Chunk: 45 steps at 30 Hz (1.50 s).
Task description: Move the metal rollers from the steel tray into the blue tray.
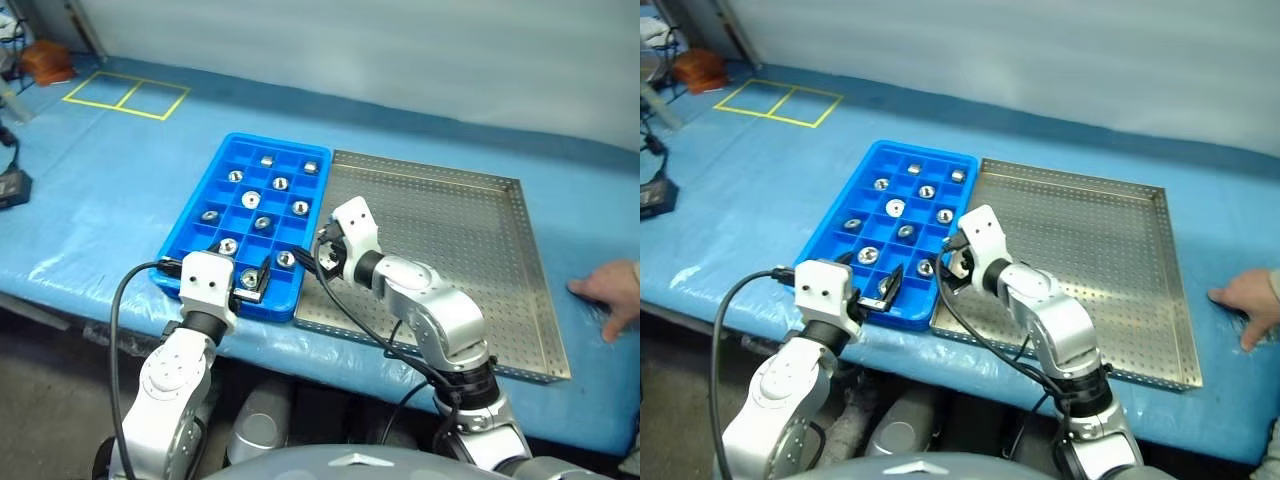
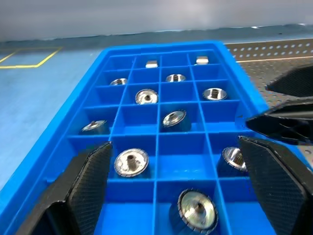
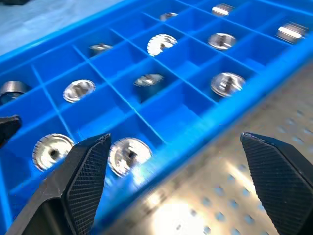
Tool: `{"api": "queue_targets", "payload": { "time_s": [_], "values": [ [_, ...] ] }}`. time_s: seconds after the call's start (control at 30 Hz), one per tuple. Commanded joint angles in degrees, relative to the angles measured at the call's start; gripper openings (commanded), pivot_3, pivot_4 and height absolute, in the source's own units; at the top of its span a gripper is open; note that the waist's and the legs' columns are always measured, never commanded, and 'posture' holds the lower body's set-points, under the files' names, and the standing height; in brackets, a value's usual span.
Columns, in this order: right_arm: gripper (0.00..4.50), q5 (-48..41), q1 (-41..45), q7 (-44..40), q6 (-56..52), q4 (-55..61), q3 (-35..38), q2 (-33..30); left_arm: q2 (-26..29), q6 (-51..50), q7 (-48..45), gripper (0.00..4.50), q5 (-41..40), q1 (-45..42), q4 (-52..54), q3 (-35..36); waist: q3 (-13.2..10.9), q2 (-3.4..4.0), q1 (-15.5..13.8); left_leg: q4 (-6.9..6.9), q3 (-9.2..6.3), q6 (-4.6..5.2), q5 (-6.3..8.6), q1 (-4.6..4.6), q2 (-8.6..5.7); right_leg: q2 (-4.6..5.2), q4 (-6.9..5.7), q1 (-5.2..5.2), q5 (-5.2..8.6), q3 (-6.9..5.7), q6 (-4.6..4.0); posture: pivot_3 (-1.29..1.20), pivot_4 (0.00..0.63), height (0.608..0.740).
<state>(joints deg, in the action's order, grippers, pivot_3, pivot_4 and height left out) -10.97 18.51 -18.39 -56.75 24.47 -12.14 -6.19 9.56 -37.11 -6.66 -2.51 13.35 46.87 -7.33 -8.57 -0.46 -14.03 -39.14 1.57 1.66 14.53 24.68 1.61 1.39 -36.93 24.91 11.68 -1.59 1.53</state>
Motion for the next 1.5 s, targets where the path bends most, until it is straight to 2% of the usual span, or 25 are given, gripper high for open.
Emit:
{"api": "queue_targets", "payload": {
  "time_s": [0.03,0.2,0.4,1.5],
  "values": [
    [4.48,-0.7,-0.6,1.2,0.0,3.7,1.0,0.1,0.4,-0.2,-0.8,4.5,-0.4,-1.0,0.1,-0.5,0.0,0.02,2.3,0.0,-0.05,0.0,0.0,-0.04,0.01,-0.02,-0.01,-0.04,0.0,0.0,0.0,0.21,0.15,0.74],
    [4.48,-1.0,-0.9,2.3,0.1,3.4,1.7,-0.3,0.2,-0.4,-0.6,4.5,-0.3,-1.5,0.0,-1.3,0.0,0.05,7.1,0.01,-0.36,0.01,-0.01,-0.32,0.03,-0.04,-0.03,-0.3,0.12,-0.02,-0.2,0.22,0.15,0.74],
    [4.48,-0.9,-0.6,2.8,0.6,2.5,1.6,-0.7,0.0,-0.7,-0.3,4.5,-0.1,-1.7,0.1,-2.0,0.0,0.05,9.1,0.02,-0.35,0.01,-0.02,-0.46,0.07,-0.03,-0.09,-0.39,0.18,0.07,-0.3,0.23,0.15,0.74],
    [4.48,-1.3,-1.4,4.1,0.4,3.1,1.2,-1.4,-0.2,-0.1,0.3,4.5,0.0,-1.7,-0.4,-3.8,0.0,0.04,9.2,0.02,-0.28,0.05,-0.04,-0.48,0.15,0.0,-0.09,-0.38,0.16,0.35,-0.26,0.22,0.15,0.74]
  ]
}}
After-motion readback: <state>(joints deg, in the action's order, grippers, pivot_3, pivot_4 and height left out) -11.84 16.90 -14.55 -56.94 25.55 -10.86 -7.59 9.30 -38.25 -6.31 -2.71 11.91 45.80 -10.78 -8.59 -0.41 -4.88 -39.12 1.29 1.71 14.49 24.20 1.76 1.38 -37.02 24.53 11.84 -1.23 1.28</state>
